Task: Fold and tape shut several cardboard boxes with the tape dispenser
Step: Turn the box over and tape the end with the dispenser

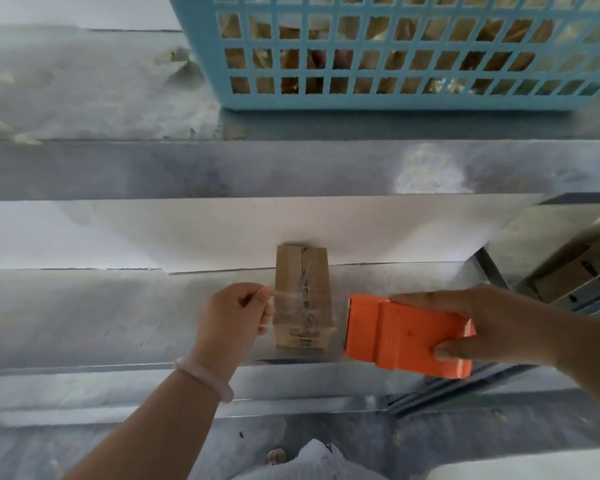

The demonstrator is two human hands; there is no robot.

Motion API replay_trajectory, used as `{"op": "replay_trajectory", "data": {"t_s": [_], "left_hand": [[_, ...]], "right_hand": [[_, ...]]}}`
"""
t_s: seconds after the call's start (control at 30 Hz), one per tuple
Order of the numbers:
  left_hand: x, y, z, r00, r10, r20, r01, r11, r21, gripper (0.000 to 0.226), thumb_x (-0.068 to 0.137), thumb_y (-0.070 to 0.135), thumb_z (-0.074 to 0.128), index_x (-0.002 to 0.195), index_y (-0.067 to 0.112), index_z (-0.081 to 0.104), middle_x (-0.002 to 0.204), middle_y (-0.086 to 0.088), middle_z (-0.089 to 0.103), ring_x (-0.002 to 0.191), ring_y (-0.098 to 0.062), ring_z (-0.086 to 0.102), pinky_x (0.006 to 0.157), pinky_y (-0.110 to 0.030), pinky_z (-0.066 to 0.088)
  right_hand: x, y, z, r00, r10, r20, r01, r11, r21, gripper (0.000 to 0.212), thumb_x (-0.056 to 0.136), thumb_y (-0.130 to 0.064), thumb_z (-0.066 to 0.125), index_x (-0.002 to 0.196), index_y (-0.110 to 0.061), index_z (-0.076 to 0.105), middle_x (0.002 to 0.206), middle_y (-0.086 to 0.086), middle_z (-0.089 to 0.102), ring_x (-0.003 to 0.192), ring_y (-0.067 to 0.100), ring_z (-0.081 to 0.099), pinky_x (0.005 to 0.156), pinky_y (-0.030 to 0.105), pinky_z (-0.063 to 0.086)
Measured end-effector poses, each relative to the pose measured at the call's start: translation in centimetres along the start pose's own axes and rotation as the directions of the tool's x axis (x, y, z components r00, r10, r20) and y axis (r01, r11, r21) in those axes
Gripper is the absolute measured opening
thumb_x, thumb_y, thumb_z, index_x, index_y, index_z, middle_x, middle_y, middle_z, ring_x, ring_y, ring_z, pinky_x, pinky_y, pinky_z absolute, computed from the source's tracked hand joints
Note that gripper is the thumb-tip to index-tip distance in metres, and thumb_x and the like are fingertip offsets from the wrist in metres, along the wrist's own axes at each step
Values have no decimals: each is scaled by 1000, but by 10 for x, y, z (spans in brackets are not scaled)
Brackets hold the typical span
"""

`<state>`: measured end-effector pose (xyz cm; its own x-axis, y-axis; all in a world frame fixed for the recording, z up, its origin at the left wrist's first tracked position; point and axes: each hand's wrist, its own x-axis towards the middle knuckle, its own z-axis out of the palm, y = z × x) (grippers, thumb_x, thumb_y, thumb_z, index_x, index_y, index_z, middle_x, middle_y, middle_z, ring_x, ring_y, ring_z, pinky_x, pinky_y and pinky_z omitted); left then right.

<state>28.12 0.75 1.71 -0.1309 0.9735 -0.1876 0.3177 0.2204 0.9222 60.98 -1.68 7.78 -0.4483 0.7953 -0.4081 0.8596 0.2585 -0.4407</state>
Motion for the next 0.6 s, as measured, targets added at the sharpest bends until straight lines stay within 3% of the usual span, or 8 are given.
{"op": "replay_trajectory", "data": {"t_s": [0.1, 0.23, 0.33, 0.43, 0.6], "left_hand": [[2, -9, 3, 1000, 6, -25, -5, 999, 39, 21, 94, 22, 60, 75, 25, 68, 63, -1, 69, 63, -18, 66, 64, -33, 61], [8, -28, 9, 999, -9, -49, 16, 990, 137, 23, 96, 26, 58, 75, 27, 68, 64, 2, 69, 63, -17, 67, 68, -37, 60], [8, -36, 14, 998, 7, -60, 7, 973, 229, 20, 99, 25, 53, 83, 27, 66, 67, 4, 67, 60, -13, 64, 59, -25, 54], [8, -43, 17, 998, 22, -55, -6, 962, 273, 22, 100, 25, 50, 87, 25, 67, 70, 5, 66, 61, -13, 63, 55, -18, 50], [6, -56, 23, 999, 19, -30, -12, 977, 215, 20, 100, 31, 47, 103, 23, 64, 80, 2, 68, 72, -16, 66, 62, -34, 61]], "right_hand": [[11, 4, -3, 1000, 9, 18, -9, 1000, 14, 81, 80, -46, 75, 130, -78, 19, 126, -31, 56, 112, -4, 57, 101, 30, 47], [25, 8, -1, 999, 14, 44, -15, 1000, 14, 81, 81, -43, 75, 123, -83, 19, 119, -39, 53, 108, -9, 55, 96, 18, 44], [33, 13, 6, 998, 29, 54, -32, 998, 62, 82, 81, -42, 76, 123, -84, 19, 123, -34, 56, 110, -5, 57, 98, 25, 48], [37, 16, 12, 998, 37, 59, -43, 992, 118, 83, 82, -38, 76, 120, -85, 19, 118, -39, 54, 107, -8, 56, 92, 19, 46], [42, 18, 23, 998, 36, 47, -44, 984, 174, 85, 82, -36, 77, 120, -85, 20, 112, -45, 50, 101, -19, 52, 86, 12, 46]]}}
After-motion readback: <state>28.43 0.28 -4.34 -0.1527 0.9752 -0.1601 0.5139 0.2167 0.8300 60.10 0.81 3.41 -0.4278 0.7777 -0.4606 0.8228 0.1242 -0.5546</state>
